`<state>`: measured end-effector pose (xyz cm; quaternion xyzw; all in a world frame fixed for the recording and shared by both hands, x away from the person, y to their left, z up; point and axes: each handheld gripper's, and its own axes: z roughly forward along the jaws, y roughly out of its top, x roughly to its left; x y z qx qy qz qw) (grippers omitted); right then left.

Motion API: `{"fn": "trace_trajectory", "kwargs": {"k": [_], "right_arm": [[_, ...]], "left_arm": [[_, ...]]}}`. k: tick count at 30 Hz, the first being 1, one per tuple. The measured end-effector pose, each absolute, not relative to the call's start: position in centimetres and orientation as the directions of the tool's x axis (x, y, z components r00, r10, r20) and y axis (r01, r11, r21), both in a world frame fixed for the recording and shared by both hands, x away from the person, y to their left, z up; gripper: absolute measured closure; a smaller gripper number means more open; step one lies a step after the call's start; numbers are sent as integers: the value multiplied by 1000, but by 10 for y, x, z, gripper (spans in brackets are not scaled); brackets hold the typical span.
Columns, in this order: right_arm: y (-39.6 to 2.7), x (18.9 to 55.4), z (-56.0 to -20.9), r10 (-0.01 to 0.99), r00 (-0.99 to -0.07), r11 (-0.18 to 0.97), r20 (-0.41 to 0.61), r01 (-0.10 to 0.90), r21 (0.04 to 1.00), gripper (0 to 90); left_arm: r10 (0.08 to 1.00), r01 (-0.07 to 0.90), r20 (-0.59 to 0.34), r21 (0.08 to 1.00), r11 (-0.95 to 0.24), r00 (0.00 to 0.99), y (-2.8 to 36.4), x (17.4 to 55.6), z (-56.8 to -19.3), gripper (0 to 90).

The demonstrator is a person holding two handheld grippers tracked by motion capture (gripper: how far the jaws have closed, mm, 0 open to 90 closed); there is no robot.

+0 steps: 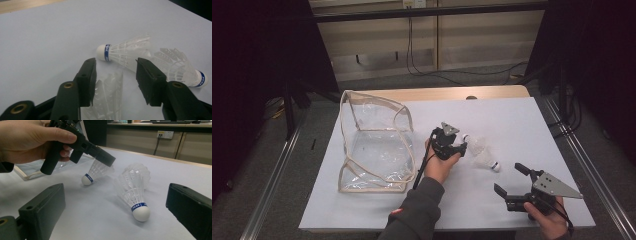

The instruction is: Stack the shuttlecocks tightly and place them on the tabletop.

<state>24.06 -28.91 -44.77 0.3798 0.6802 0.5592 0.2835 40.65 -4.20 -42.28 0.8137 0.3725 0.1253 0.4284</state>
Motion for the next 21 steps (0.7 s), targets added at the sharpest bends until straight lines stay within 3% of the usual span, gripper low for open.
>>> {"fn": "trace_trajectory", "kwargs": {"k": [7, 14, 17, 21], "right_arm": [[-289, 241, -448, 833, -552, 85, 40, 200, 976, 17], [-289, 240, -447, 834, -550, 88, 37, 199, 976, 17], [-289, 240, -447, 833, -552, 86, 38, 197, 977, 17], [-289, 240, -447, 833, -553, 87, 37, 196, 977, 17]], "left_arm": [[718, 504, -119, 789, -351, 686, -46, 408, -420, 421], [728, 525, -137, 781, -337, 672, -50, 411, -414, 394], [751, 552, -156, 774, -310, 641, -49, 413, -413, 308], [765, 568, -160, 765, -303, 624, -46, 415, -411, 265]]}}
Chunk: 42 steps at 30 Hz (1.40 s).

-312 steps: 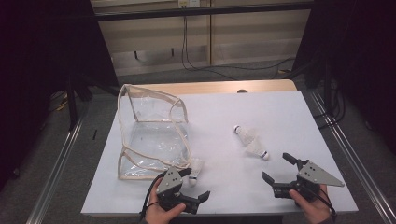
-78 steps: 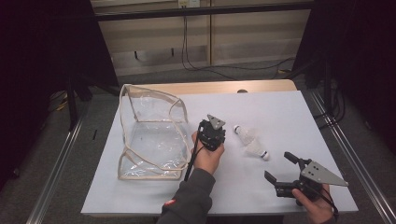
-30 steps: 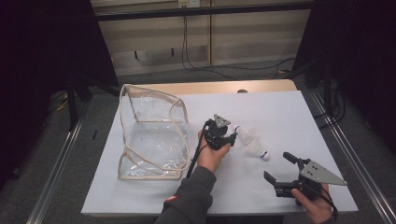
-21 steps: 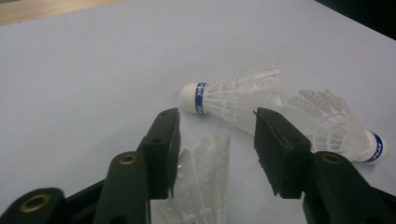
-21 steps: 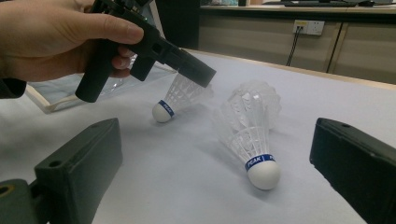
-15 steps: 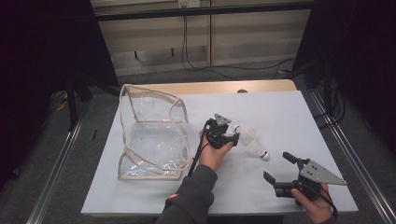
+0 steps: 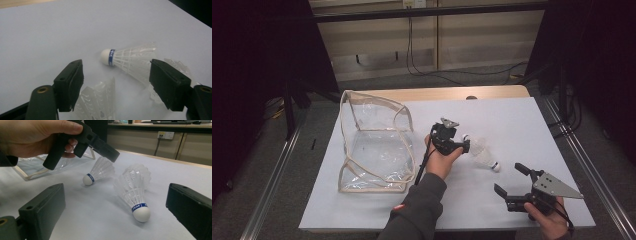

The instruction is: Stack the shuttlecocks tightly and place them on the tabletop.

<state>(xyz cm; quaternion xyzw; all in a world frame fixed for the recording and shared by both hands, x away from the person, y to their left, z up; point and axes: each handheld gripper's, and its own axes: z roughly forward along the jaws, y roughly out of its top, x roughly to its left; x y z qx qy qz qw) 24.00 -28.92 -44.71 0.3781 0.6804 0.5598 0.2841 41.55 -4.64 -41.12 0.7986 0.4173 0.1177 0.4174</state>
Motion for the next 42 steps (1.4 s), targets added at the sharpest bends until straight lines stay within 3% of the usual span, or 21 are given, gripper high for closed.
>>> {"fn": "trace_trajectory", "kwargs": {"k": [10, 28, 35, 42], "right_arm": [[-289, 240, -447, 832, -554, 90, 34, 195, 977, 17], [-288, 241, -447, 832, -554, 90, 35, 196, 977, 17], [-288, 240, -447, 832, -553, 94, 30, 196, 976, 17], [-290, 242, -448, 836, -548, 91, 31, 195, 977, 17]], "left_arm": [[784, 575, -148, 762, -298, 603, -41, 420, -402, 225], [861, 612, -90, 740, -279, 501, -28, 433, -403, 230], [877, 627, -58, 721, -294, 477, -26, 435, -407, 283], [860, 661, -120, 695, -285, 496, -27, 429, -412, 339]]}}
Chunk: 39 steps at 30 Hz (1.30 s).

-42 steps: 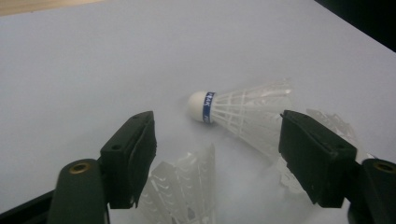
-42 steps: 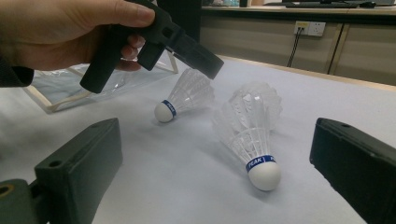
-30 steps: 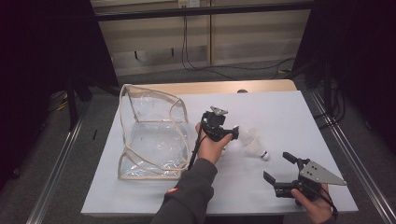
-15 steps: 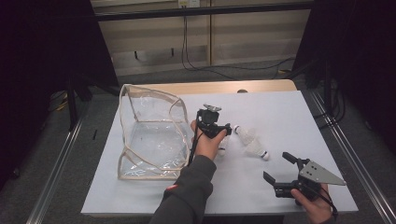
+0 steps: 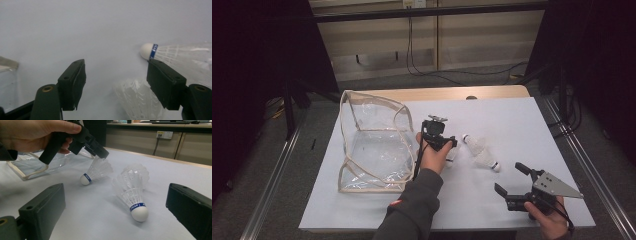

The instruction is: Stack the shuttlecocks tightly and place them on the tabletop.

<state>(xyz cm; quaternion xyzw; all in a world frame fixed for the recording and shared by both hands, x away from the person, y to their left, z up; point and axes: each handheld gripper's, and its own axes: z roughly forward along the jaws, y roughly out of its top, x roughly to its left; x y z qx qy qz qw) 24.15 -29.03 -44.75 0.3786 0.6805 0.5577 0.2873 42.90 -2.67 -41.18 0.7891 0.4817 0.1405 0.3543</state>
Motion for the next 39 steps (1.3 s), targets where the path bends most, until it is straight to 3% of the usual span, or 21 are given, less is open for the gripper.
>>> {"fn": "trace_trajectory", "kwargs": {"k": [13, 18, 23, 29, 36, 39], "right_arm": [[-289, 241, -448, 835, -549, 97, 30, 199, 975, 18], [-289, 243, -447, 835, -550, 98, 25, 193, 976, 18], [-289, 243, -447, 836, -548, 95, 29, 198, 976, 18], [-290, 243, -447, 838, -544, 92, 31, 197, 976, 18], [-288, 242, -446, 837, -547, 89, 32, 194, 977, 18], [-288, 243, -447, 838, -545, 91, 31, 195, 977, 18]], "left_arm": [[831, 665, -193, 702, -255, 522, -25, 414, -408, 424], [814, 680, -222, 686, -260, 536, -27, 410, -407, 550], [796, 656, -191, 689, -308, 574, -28, 407, -407, 718], [790, 654, -200, 693, -304, 580, -25, 407, -404, 852], [813, 614, -154, 736, -285, 562, -19, 409, -397, 881], [825, 581, -94, 755, -306, 557, -17, 413, -395, 881]]}}
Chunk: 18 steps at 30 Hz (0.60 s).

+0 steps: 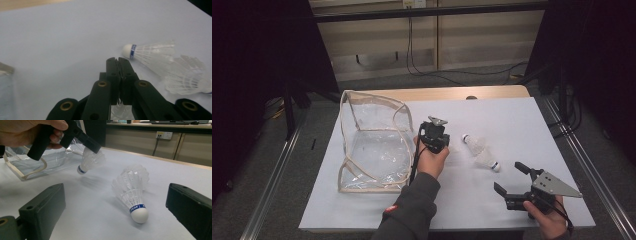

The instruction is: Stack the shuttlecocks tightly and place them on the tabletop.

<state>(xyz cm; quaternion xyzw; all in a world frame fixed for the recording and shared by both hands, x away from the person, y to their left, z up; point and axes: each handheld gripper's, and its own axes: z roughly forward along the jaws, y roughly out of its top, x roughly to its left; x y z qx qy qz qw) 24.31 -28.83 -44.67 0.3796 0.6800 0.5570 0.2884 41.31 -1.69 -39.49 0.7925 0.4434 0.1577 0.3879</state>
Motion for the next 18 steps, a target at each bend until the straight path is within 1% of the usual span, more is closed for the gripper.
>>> {"fn": "trace_trajectory", "kwargs": {"k": [4, 5, 7, 13, 18], "right_arm": [[-288, 243, -447, 834, -551, 96, 27, 194, 976, 18], [-288, 244, -447, 833, -552, 97, 27, 194, 976, 18], [-288, 244, -447, 834, -552, 98, 26, 193, 976, 18], [-288, 244, -447, 833, -553, 94, 29, 193, 977, 18], [-288, 244, -447, 832, -554, 98, 25, 191, 977, 18]], "left_arm": [[834, 553, -48, 769, -320, 549, -15, 420, -396, 881], [837, 553, -48, 771, -316, 545, -14, 421, -397, 880], [840, 542, -13, 769, -338, 542, -13, 423, -399, 880], [849, 532, 14, 774, -343, 528, -13, 430, -405, 879], [846, 518, 54, 770, -373, 530, -15, 434, -411, 879]]}}
